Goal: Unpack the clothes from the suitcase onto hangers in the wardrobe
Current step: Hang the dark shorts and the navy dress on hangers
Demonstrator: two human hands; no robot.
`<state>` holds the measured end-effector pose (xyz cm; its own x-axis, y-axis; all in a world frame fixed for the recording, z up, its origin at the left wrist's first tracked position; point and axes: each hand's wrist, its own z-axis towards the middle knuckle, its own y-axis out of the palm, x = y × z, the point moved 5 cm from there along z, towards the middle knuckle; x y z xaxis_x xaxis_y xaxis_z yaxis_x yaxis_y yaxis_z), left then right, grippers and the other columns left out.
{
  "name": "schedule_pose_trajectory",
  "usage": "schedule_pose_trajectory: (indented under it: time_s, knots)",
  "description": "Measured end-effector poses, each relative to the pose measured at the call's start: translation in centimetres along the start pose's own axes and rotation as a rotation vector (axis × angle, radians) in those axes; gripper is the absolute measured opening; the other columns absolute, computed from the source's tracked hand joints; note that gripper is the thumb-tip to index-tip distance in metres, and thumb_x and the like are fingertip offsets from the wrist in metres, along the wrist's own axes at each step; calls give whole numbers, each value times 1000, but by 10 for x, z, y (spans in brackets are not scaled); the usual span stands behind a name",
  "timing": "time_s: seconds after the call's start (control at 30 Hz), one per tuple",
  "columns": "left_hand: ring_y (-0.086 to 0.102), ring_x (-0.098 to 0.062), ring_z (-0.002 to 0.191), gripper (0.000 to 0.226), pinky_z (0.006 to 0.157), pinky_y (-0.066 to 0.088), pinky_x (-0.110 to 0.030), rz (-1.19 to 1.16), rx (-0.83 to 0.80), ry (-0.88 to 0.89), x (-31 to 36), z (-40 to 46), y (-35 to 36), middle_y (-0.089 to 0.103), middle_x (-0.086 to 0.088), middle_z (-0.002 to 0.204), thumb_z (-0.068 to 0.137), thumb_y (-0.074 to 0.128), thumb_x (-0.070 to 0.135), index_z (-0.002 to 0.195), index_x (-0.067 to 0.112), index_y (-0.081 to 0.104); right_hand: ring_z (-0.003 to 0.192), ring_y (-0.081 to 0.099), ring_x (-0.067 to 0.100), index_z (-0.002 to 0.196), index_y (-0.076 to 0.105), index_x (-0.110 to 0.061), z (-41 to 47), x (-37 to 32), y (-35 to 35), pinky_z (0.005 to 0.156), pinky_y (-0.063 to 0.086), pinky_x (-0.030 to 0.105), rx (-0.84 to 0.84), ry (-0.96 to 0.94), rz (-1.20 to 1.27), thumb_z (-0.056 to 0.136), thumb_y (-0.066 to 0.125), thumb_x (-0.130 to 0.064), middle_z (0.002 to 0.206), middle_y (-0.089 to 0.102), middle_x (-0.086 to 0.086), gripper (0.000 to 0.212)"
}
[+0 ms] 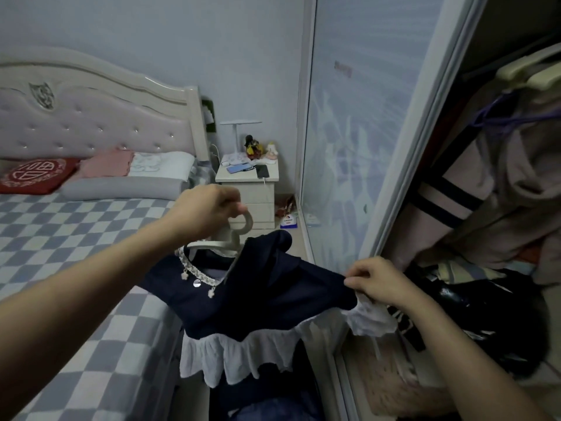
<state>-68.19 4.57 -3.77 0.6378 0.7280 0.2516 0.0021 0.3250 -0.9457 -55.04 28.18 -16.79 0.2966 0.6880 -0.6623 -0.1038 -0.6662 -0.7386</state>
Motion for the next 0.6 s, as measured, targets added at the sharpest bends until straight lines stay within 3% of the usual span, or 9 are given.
schedule_pose_trajectory:
  time_s: [0.1, 0.2, 0.3, 0.37, 0.43, 0.5, 0.57, 0.6]
  knots:
    - [46, -21, 70, 19, 63, 29, -29, -8, 39, 7, -1, -3, -1, 52, 0, 69, 93, 51, 31, 76, 22, 51, 79, 60, 17, 58, 47, -29, -8, -2, 6, 66, 42, 25, 73, -35, -225, 86, 59, -12, 73, 63, -1, 35]
    - [46, -22, 68, 20, 61, 28, -29, -49, 117, -23, -8, -4, -10, 51, 0, 63, 93, 51, 29, 76, 17, 55, 89, 59, 24, 70, 43, -22, -23, 9, 17, 68, 39, 30, 130, -83, -449, 90, 46, -19, 91, 58, 2, 20]
    - [50, -26, 73, 20, 63, 31, -30, -83, 172, -9, -12, -3, -23, 56, -4, 68, 92, 53, 28, 76, 16, 58, 85, 60, 26, 81, 54, -13, -32, 14, 6, 69, 42, 34, 244, -119, -317, 89, 51, -18, 84, 51, -1, 10]
    - [52, -29, 77, 21, 65, 33, -31, -42, 155, 52, -2, 0, -27, 50, -2, 66, 92, 53, 31, 78, 16, 60, 92, 58, 19, 96, 61, -12, -30, -16, -10, 77, 44, 33, 343, -243, -110, 88, 59, -18, 92, 54, -6, 11]
    - [54, -29, 82, 23, 67, 34, -32, 18, 143, 127, 15, 1, -26, 48, 0, 70, 92, 51, 34, 85, 16, 63, 108, 48, 8, 121, 56, -16, -20, -64, -16, 92, 37, 26, 282, -368, -24, 90, 59, -23, 111, 52, -10, 33]
    - [55, -31, 85, 25, 66, 34, -31, 67, 166, 203, 31, 0, -25, 50, 0, 74, 92, 49, 36, 88, 17, 64, 119, 42, 6, 135, 46, -17, -3, -96, -12, 98, 30, 22, 130, -350, -50, 94, 51, -26, 124, 50, -8, 42]
    - [56, -34, 86, 26, 65, 33, -31, 99, 197, 244, 37, -3, -27, 57, -4, 79, 92, 48, 38, 92, 17, 65, 119, 49, 15, 130, 51, -12, 15, -96, -13, 94, 33, 24, 33, -233, -16, 97, 45, -26, 125, 56, 1, 37]
    - [56, -35, 87, 26, 64, 33, -31, 104, 217, 249, 35, -5, -30, 61, -7, 82, 92, 48, 37, 93, 16, 65, 109, 56, 19, 117, 60, -8, 19, -87, -12, 86, 37, 25, -10, -156, 55, 97, 46, -25, 115, 62, 6, 30]
